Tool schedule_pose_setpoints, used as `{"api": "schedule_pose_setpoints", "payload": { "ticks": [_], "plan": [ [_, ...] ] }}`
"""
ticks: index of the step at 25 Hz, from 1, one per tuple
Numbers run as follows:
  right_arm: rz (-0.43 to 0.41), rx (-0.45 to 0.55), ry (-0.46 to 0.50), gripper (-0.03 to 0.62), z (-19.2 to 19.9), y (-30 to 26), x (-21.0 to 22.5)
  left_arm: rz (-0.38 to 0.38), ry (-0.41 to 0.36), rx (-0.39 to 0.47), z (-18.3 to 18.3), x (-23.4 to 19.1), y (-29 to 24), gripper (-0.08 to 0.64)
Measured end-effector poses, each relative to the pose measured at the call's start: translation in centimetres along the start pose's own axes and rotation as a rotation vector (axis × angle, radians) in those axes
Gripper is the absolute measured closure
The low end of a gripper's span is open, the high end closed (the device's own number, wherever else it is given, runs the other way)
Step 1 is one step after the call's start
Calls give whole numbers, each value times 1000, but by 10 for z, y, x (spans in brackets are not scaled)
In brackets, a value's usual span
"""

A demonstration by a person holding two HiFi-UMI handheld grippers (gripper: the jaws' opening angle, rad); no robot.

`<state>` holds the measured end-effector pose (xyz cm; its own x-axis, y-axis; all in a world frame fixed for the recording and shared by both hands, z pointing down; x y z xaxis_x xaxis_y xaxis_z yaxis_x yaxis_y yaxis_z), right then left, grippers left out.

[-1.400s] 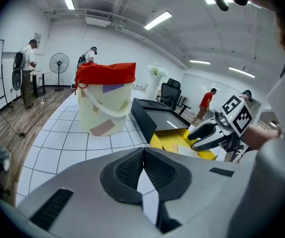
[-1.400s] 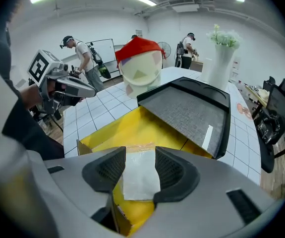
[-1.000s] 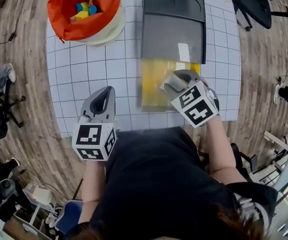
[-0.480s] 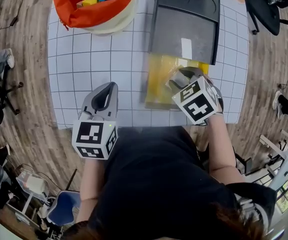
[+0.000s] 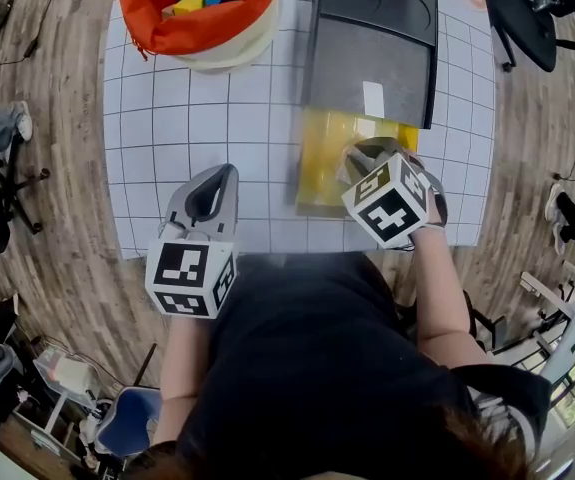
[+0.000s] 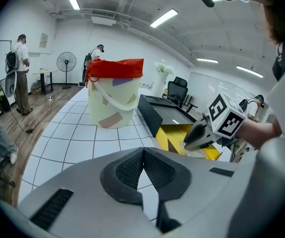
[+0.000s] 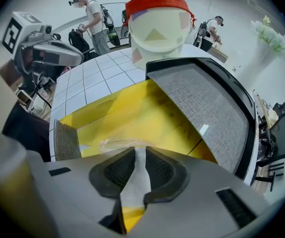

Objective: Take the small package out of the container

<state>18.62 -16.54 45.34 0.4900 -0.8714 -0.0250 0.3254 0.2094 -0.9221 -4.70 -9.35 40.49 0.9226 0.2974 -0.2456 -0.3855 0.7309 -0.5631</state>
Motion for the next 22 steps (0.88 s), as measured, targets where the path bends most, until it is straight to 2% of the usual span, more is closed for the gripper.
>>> {"api": "schedule_pose_setpoints", "payload": {
  "ticks": [5, 14, 22],
  "plan": [
    [38, 13, -14, 571, 2, 5, -5, 14, -10, 23, -5, -3, 6, 534],
    [167, 144, -65, 575, -10, 47, -13, 47, -40, 85, -17, -9, 25, 534],
    [254, 297, -92, 575, -36, 87, -29, 30, -57, 140, -28, -26, 50, 534]
  ]
}}
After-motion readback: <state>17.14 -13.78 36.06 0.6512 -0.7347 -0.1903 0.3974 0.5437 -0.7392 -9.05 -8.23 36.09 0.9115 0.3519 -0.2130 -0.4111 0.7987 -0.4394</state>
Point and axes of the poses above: the fingertips, and each gripper's own axes: y backward along the fingers, x to its right, z out of its underside, the point moved 9 cm from there along y, backward along the fingers, and after that the axes turned 6 degrees about x, right-handed, at the moved point
